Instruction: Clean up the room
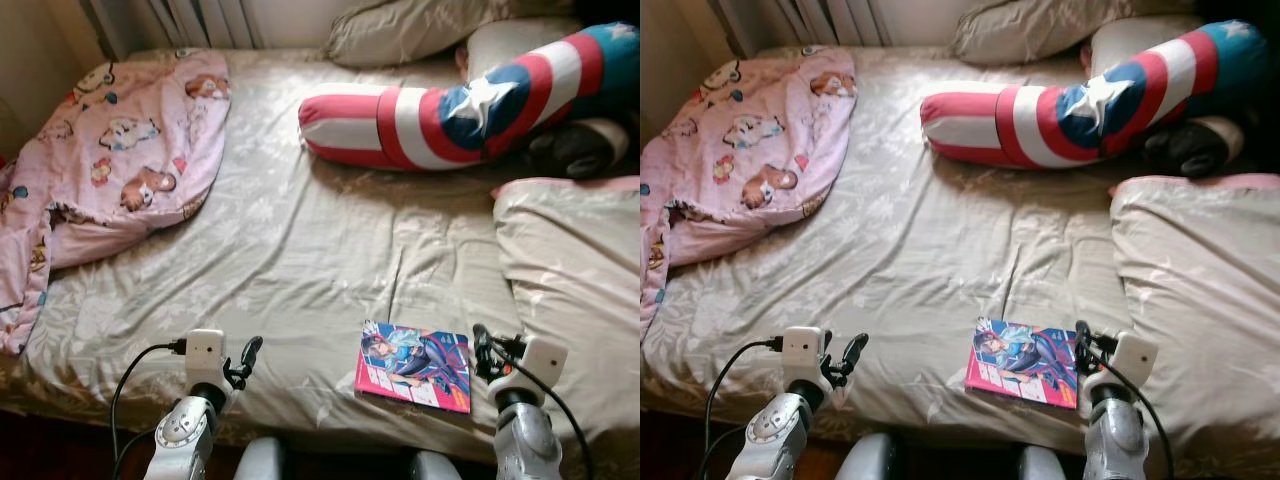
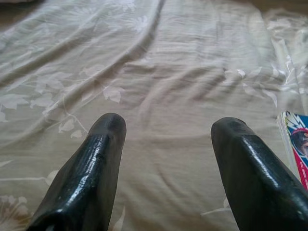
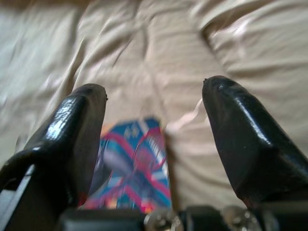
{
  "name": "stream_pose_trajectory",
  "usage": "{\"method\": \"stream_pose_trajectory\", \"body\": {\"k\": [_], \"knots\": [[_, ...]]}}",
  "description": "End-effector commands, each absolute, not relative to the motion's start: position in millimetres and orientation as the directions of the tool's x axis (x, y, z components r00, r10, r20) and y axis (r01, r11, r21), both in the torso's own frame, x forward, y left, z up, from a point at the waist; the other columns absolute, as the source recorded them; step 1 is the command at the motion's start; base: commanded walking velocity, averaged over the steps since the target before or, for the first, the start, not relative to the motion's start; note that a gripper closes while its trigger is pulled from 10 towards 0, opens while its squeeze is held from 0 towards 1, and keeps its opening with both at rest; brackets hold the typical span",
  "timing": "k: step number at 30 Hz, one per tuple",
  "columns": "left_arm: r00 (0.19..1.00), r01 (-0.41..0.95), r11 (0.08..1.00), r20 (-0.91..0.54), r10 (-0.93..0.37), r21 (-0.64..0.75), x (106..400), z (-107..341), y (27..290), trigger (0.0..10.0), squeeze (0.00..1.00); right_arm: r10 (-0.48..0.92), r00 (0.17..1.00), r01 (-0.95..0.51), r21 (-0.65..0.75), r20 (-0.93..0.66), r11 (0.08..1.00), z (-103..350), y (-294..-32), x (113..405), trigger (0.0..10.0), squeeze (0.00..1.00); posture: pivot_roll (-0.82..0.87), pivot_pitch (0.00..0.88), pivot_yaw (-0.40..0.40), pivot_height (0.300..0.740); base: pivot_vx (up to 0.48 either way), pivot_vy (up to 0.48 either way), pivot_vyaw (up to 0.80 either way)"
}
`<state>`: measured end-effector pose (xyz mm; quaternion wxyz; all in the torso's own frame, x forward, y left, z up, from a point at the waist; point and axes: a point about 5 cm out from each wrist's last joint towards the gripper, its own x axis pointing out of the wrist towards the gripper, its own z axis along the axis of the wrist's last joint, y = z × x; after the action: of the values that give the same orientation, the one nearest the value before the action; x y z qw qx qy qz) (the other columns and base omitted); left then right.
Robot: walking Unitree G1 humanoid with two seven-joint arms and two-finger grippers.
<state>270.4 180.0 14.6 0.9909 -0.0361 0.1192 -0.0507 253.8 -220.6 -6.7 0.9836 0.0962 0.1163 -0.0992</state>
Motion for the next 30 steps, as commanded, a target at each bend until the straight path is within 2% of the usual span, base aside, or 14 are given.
{"method": "stream_pose_trajectory", "body": {"k": [1,4,8,17,23,30], "knots": [[0.961,0.046,0.993,-0.267,-0.075,-0.113,268.1,6.5,183.7,10.0,0.00,-0.121,0.940,0.190,0.192,-0.319,0.963,-18.9,-210.5,247.0,10.0,0.00,0.05,0.021,0.035,0.693,0.000,0.000,0.00],[0.950,0.021,0.992,-0.306,-0.059,-0.127,267.4,-0.6,185.3,10.0,0.00,-0.045,0.915,0.127,0.180,-0.402,0.975,-31.4,-199.1,239.3,10.0,0.00,0.05,0.005,0.030,0.713,0.000,0.000,0.00],[0.939,0.022,0.993,-0.337,-0.061,-0.117,268.0,-4.9,185.0,10.0,0.00,-0.023,0.891,0.114,0.174,-0.454,0.978,-38.0,-194.6,235.7,10.0,0.00,0.06,0.000,0.028,0.738,0.000,0.000,0.00],[0.883,0.022,0.995,-0.465,-0.064,-0.094,260.8,-23.1,184.5,10.0,0.00,-0.003,0.805,0.118,0.154,-0.593,0.981,-54.0,-187.9,224.4,10.0,0.00,0.05,0.000,0.036,0.740,0.000,0.000,0.00],[0.803,-0.053,0.996,-0.595,-0.003,-0.077,240.6,-43.8,193.8,10.0,0.00,-0.035,0.727,0.181,0.141,-0.686,0.973,-67.1,-192.0,207.5,10.0,0.00,0.05,0.000,0.036,0.740,0.000,0.000,0.00],[0.757,-0.098,0.993,-0.653,0.037,-0.058,227.5,-54.0,197.3,10.0,0.00,-0.057,0.698,0.196,0.114,-0.713,0.974,-71.6,-195.4,199.7,10.0,0.00,0.04,0.000,0.038,0.740,0.000,0.000,0.00]]}}
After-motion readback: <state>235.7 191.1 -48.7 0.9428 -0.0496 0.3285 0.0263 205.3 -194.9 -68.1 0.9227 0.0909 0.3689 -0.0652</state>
